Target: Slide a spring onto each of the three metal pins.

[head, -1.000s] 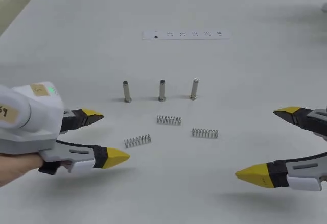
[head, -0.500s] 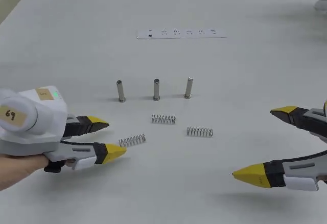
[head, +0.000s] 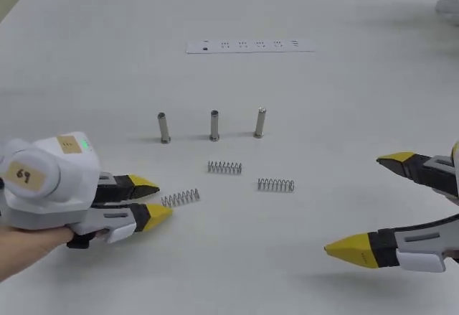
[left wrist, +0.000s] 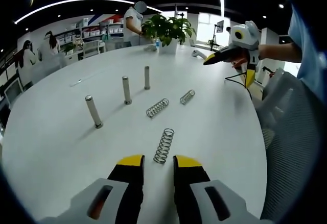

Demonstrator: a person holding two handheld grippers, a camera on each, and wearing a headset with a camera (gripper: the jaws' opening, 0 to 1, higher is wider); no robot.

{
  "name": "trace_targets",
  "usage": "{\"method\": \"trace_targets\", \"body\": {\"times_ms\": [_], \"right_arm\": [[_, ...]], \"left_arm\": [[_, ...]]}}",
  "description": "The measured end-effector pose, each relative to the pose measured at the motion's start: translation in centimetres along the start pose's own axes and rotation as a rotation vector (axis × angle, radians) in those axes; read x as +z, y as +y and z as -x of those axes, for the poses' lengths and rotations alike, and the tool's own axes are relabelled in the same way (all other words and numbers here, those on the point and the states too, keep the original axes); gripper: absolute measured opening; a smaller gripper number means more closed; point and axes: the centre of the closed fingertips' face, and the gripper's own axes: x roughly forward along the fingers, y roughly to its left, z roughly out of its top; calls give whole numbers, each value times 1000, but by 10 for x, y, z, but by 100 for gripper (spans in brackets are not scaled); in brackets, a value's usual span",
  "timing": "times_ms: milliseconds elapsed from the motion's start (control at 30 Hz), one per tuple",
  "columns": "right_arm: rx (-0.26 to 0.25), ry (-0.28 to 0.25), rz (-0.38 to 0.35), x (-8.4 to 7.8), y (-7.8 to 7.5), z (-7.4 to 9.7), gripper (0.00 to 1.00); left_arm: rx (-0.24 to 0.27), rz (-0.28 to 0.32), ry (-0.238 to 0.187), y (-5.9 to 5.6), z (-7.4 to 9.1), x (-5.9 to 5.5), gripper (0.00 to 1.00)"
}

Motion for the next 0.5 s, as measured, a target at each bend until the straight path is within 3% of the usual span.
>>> {"method": "trace_targets", "body": {"times_ms": [500], "right_arm": [[6,8,-4,-2,0,0,99]], "left_arm": [[-6,-10,-6,-2,-6,1,7]]}}
